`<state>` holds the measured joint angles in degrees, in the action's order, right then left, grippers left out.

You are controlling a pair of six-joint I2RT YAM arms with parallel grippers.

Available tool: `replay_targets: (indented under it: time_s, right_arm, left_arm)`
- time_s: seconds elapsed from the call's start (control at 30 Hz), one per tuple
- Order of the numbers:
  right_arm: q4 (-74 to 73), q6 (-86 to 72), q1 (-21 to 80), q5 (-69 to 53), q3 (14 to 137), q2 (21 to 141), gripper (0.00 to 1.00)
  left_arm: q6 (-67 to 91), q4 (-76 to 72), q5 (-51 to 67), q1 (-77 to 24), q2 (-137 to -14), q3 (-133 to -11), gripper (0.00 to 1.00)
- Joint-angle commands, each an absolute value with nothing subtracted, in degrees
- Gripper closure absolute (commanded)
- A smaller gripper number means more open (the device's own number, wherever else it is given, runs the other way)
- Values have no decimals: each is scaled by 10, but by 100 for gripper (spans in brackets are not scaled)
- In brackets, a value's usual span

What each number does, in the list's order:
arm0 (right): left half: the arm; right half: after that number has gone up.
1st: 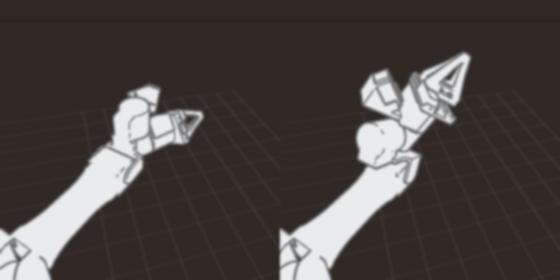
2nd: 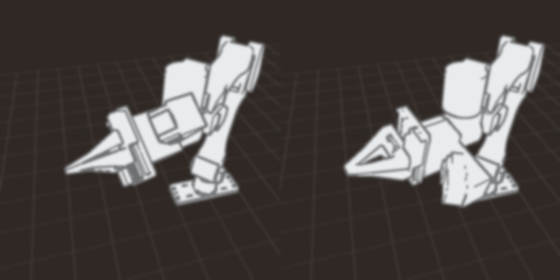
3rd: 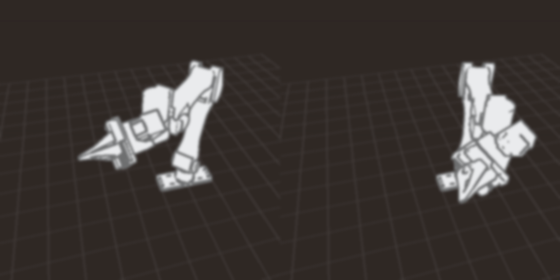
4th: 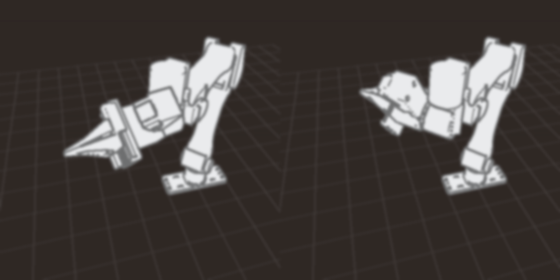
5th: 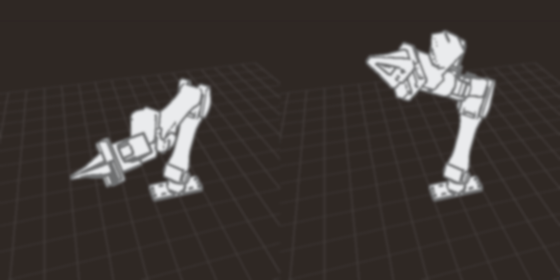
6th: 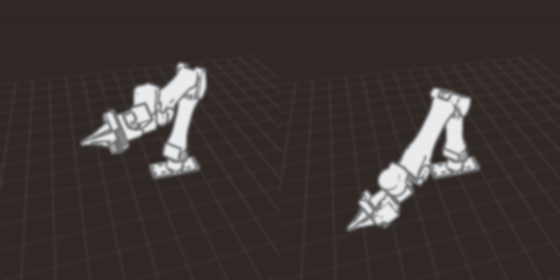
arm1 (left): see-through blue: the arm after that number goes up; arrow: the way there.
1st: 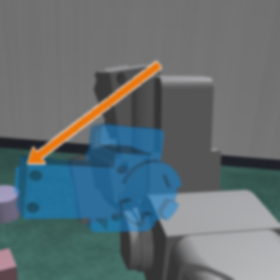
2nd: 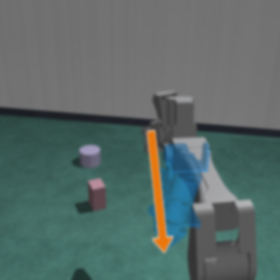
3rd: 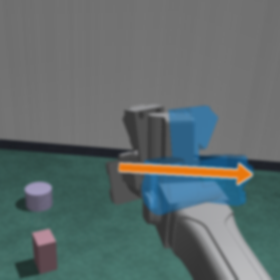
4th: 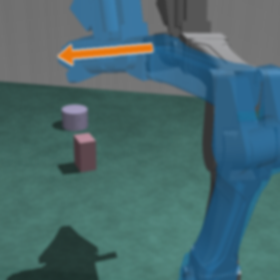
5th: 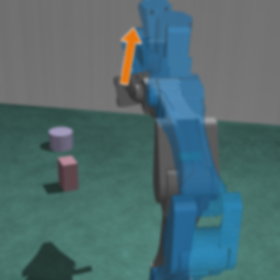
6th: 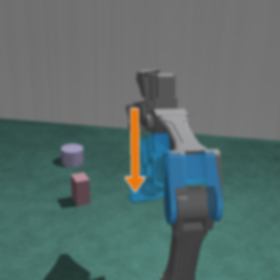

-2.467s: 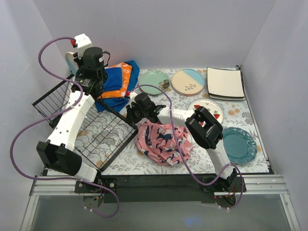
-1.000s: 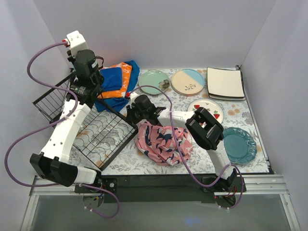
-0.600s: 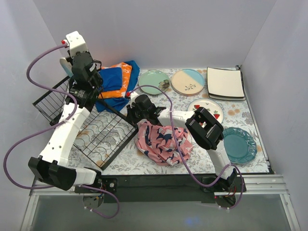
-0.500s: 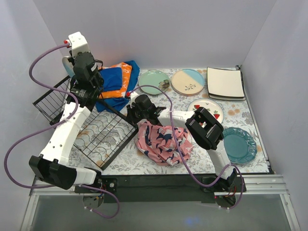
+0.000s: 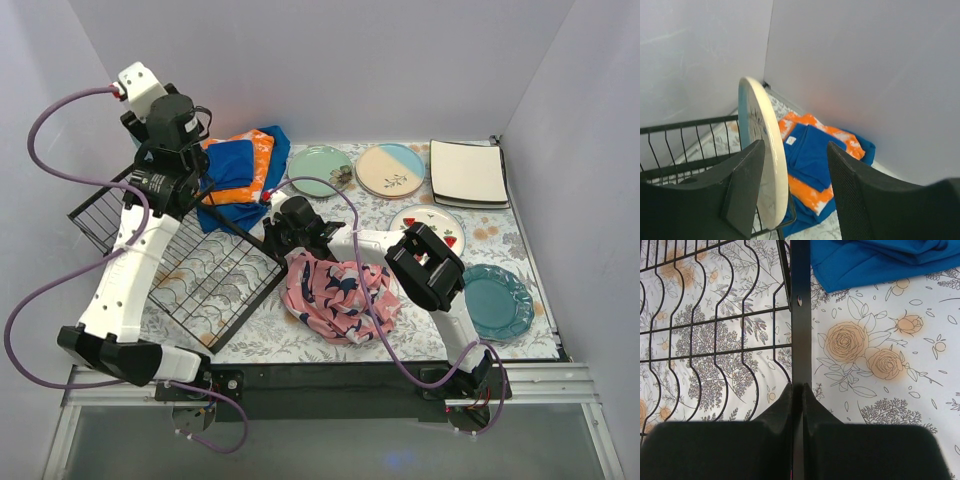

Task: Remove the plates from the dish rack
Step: Unload the plate from the dish rack.

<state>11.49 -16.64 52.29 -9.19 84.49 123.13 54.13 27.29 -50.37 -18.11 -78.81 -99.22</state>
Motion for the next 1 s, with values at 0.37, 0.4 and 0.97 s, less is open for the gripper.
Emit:
replay_targets:
  time_s: [0.37, 0.4, 0.97]
  right_arm:
    - [72, -191, 512, -105, 825, 1244, 99]
    - [72, -191, 512, -105, 825, 1241, 99]
    - [72, -186, 512, -102, 826, 1249, 99]
  left_arm:
    - [727, 361, -638, -182, -806, -933, 51]
    - [702, 324, -635, -182, -800, -920, 51]
    - [731, 328, -660, -168, -835, -860, 90]
